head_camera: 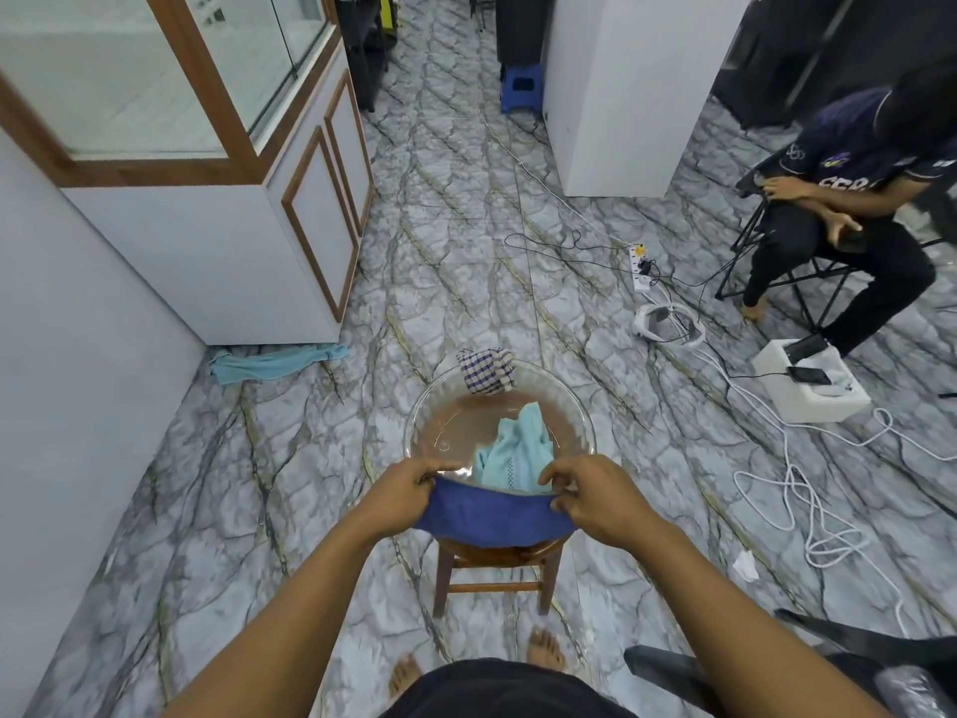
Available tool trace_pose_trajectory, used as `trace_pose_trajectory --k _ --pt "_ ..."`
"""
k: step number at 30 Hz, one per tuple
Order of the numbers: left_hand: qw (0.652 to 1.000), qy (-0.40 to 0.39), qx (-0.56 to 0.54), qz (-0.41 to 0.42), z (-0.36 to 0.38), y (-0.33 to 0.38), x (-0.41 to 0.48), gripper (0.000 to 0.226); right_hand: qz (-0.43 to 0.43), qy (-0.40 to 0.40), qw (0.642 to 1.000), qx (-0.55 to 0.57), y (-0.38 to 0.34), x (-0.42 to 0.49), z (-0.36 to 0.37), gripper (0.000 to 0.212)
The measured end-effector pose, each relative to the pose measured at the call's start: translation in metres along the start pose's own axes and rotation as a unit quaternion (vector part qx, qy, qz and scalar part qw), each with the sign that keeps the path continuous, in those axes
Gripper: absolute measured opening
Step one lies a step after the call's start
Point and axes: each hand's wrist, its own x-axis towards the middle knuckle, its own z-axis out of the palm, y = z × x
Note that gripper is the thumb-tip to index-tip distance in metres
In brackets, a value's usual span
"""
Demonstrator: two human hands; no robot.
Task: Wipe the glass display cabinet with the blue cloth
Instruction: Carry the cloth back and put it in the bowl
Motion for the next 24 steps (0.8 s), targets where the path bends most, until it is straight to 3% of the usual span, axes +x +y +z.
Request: trace_pose_trajectory --k 7,10,12,16,21,24 --pt "0.999 -0.020 0.030 0.032 -0.003 0.003 0.013 0.063 -0.041 -0.079 0.996 0.008 -0.014 0.023 -0.018 0.036" --pt "0.998 -0.029 0.037 0.042 -0.003 0.008 0.018 0.065 -0.061 -0.032 0.997 0.017 -0.020 0.030 -0.013 0.034" --pt "0.998 -0.028 0.045 0.039 -0.003 0.008 0.019 0.068 -0.074 0.003 0.996 -0.044 -0.018 0.035 -0.004 0.034" --pt "0.998 -0.012 0.056 0.036 -0.004 -0.005 0.017 0.072 -0.059 -0.016 0.984 -0.165 -0.010 0.036 0.012 0.037" --pt "0.981 0.112 0.130 0.088 0.001 -0.018 0.011 0.067 -0.079 0.038 0.984 -0.157 0.002 0.024 0.023 0.025" --pt "0.950 0.201 0.158 0.179 0.006 -0.024 0.001 0.047 -0.109 0.062 0.988 -0.091 0.003 0.011 0.026 0.023"
